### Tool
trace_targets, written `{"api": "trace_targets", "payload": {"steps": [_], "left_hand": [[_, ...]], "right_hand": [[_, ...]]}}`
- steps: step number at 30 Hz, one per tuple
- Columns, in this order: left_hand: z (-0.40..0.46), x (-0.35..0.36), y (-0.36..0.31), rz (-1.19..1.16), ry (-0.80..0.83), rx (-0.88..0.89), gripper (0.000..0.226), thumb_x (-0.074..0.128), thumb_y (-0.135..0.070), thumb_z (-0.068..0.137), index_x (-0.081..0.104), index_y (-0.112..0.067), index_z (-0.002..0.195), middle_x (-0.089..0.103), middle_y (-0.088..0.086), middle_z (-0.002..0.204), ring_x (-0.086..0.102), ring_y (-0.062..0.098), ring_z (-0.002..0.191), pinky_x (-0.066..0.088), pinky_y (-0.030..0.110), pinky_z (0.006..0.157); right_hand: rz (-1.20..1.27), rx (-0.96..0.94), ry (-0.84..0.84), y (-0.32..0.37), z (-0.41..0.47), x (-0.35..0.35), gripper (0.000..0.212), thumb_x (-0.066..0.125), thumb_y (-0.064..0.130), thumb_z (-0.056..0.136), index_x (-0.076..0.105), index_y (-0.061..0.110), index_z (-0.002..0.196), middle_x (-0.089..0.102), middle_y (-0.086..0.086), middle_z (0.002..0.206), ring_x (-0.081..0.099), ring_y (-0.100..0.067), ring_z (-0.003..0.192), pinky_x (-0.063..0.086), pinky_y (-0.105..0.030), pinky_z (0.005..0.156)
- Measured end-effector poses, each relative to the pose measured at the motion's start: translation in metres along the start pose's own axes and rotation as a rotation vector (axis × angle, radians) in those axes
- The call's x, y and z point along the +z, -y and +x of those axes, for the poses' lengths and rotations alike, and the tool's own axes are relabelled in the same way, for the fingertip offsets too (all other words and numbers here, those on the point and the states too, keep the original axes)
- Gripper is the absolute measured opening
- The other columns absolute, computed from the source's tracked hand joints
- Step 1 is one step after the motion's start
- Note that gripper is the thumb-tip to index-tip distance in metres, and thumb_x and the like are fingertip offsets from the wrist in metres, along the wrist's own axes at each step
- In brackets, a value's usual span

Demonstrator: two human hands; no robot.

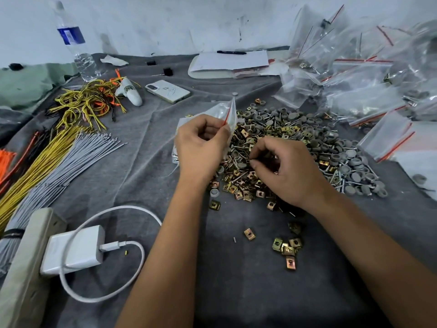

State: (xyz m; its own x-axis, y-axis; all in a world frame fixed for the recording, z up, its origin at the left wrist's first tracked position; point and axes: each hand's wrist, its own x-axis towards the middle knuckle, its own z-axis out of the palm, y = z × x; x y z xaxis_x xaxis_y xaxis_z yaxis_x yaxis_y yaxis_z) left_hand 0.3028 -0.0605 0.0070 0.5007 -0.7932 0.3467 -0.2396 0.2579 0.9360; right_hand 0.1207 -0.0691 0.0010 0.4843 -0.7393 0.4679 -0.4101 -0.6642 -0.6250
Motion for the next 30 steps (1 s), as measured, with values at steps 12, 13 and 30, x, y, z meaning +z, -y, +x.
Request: {"api": "trace_targets", "payload": {"steps": [12, 13, 30], "left_hand": [[-0.019, 0.020, 0.002, 0.099, 0.314, 0.103, 0.011, 0.076, -0.004, 0.086, 0.073, -0.015, 0.088, 0.072, 0.002, 0.070, 0.068, 0.015, 0.057, 0.050, 0.024, 0.049], [-0.019, 0.021, 0.003, 0.108, 0.307, 0.120, 0.011, 0.077, -0.004, 0.085, 0.073, -0.014, 0.087, 0.072, 0.002, 0.071, 0.069, 0.015, 0.060, 0.051, 0.023, 0.051], [-0.035, 0.040, 0.000, 0.174, 0.154, 0.420, 0.020, 0.073, 0.003, 0.077, 0.062, -0.010, 0.088, 0.065, -0.006, 0.073, 0.065, 0.013, 0.064, 0.053, 0.025, 0.054]], "right_hand": [[0.427, 0.198, -0.114, -0.022, 0.003, -0.011, 0.019, 0.069, 0.000, 0.094, 0.078, 0.015, 0.102, 0.076, 0.000, 0.096, 0.077, -0.027, 0.075, 0.064, -0.051, 0.060], [0.433, 0.214, -0.125, -0.023, 0.003, -0.011, 0.017, 0.071, 0.001, 0.094, 0.078, 0.016, 0.100, 0.076, 0.000, 0.095, 0.077, -0.027, 0.076, 0.064, -0.050, 0.061], [-0.028, 0.280, -0.140, -0.017, 0.005, -0.015, 0.019, 0.080, 0.009, 0.086, 0.081, 0.020, 0.101, 0.076, 0.008, 0.089, 0.068, 0.003, 0.059, 0.051, -0.009, 0.058]]}}
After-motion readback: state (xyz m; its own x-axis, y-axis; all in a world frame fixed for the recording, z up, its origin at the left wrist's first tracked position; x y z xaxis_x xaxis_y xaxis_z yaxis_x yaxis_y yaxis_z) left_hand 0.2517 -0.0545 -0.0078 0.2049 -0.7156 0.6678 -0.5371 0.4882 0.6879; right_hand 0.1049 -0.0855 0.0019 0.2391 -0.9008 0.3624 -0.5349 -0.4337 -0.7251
